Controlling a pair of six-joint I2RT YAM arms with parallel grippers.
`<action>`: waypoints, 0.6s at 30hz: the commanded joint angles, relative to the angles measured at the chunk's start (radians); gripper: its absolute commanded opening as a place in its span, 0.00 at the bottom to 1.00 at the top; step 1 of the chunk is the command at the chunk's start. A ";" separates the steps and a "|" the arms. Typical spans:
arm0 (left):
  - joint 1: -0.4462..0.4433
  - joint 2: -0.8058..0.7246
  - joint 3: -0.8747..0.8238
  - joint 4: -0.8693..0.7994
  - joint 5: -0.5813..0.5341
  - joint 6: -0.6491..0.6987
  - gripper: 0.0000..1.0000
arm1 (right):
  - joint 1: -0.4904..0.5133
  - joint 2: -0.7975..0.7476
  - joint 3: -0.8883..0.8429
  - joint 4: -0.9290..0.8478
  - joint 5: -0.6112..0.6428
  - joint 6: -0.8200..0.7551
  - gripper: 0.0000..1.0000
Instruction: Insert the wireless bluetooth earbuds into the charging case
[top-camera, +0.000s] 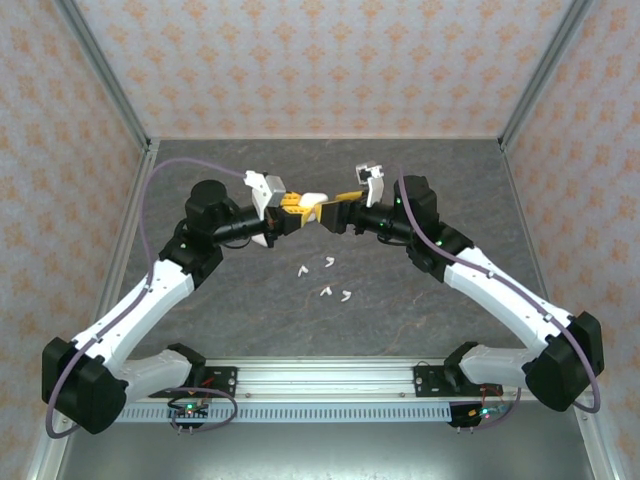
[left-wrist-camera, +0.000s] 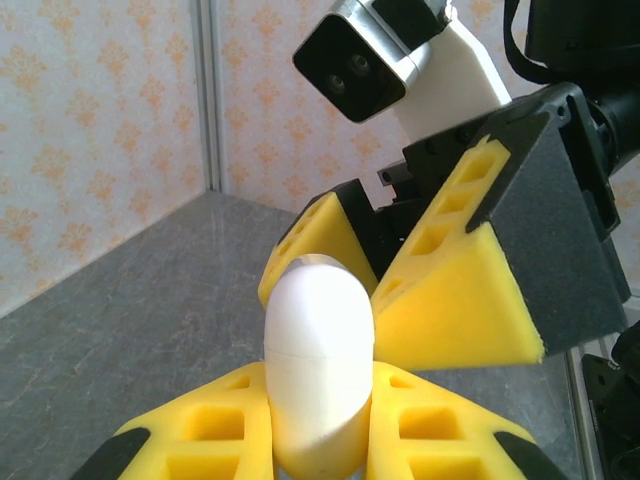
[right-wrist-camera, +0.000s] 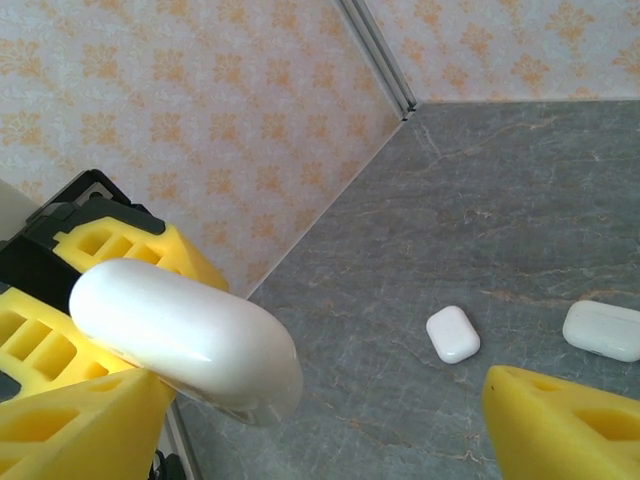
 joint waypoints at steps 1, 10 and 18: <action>-0.009 -0.040 -0.026 -0.028 0.075 0.036 0.00 | -0.018 -0.016 0.050 0.011 0.070 -0.003 0.82; -0.009 -0.042 -0.030 -0.028 0.074 0.041 0.00 | -0.018 -0.016 0.067 -0.005 0.063 -0.003 0.82; -0.009 -0.063 -0.045 -0.034 0.026 0.034 0.00 | -0.018 -0.116 0.080 -0.189 0.244 0.006 0.77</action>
